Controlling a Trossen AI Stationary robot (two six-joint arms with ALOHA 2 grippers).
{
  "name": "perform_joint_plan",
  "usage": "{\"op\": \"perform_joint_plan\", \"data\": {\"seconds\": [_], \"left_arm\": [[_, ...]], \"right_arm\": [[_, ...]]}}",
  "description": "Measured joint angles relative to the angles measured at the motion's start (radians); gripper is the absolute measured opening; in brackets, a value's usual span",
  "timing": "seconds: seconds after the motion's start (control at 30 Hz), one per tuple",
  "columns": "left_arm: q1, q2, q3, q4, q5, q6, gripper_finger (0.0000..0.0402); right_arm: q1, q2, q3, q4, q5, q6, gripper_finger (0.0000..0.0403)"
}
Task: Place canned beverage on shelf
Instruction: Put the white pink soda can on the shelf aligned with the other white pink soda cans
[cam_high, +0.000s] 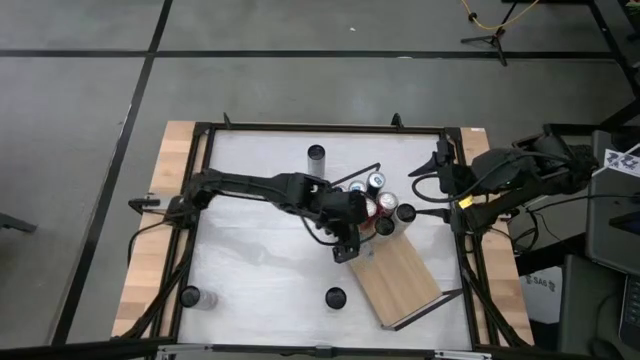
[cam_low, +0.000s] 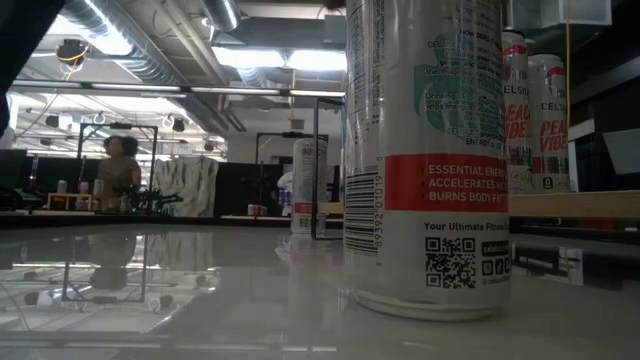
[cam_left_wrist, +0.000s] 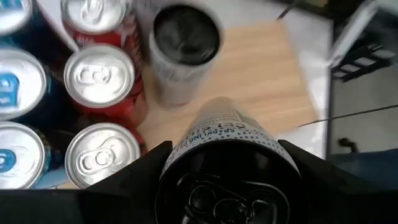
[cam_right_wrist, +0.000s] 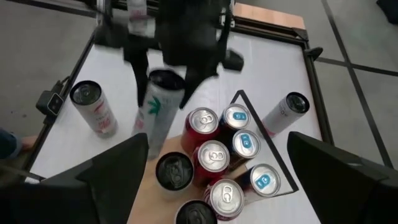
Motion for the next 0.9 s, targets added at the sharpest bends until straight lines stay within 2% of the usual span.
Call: {"op": "perform_joint_plan", "data": {"seconds": [0.2, 0.43, 0.9], "left_arm": [[0.018, 0.058, 0.000, -0.047, -0.012, 0.000, 0.0243], [0.016, 0.061, -0.015, -0.035, -0.113, -0.001, 0.0243], [-0.006, 0.107, -0.018, -0.030, -0.141, 0.000, 0.0243]], "right_arm": [[0.000, 0.000, 0.000, 0.001, 0.000, 0.000, 0.0374], [0.000, 0.000, 0.000, 0.001, 0.000, 0.000, 0.0374], [0.000, 0.000, -0.001, -0.006, 0.000, 0.000, 0.0374]]}}
